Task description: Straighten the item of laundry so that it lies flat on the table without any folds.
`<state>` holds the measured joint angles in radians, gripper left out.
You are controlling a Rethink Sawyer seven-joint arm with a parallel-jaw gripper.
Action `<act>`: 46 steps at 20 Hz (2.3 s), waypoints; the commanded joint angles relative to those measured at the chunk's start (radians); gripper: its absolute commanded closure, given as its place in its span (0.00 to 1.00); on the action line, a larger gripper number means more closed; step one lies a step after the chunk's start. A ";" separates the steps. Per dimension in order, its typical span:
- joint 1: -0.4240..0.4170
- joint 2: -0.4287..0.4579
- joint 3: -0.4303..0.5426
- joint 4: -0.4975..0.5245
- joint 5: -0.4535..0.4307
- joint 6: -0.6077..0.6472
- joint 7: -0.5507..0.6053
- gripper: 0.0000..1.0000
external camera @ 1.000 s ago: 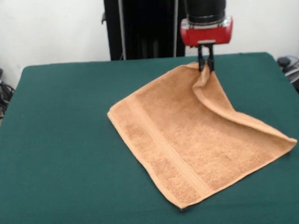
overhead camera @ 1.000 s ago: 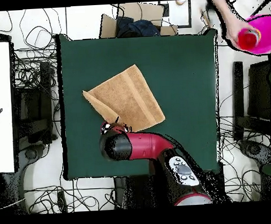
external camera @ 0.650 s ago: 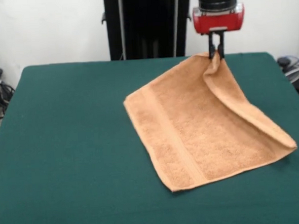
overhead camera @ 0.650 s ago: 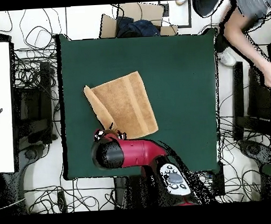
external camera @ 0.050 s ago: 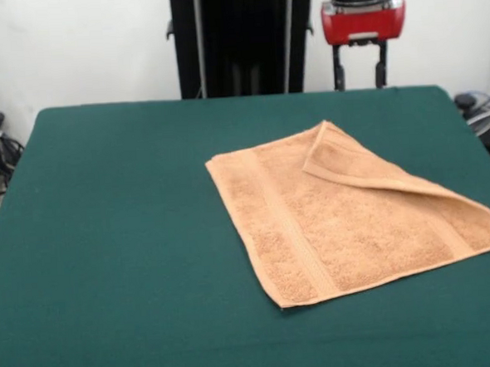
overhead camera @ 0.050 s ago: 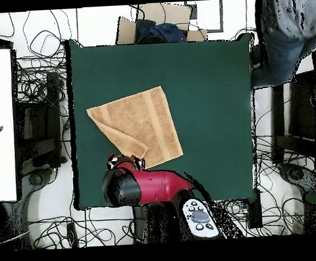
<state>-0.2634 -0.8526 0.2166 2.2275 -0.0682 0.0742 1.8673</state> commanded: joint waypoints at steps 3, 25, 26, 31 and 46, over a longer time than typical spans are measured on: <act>-0.002 0.011 0.040 0.054 0.065 -0.043 0.237 0.00; -0.054 -0.008 -0.038 -0.084 0.169 0.128 0.157 0.00; -0.057 0.000 -0.035 -0.087 0.167 0.124 0.155 0.00; -0.071 0.078 -0.021 -0.127 0.156 0.064 0.149 0.00; -0.145 0.301 0.019 -0.299 0.093 -0.007 0.084 0.00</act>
<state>-0.3751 -0.6678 0.1969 2.0358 0.0531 0.1252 1.8673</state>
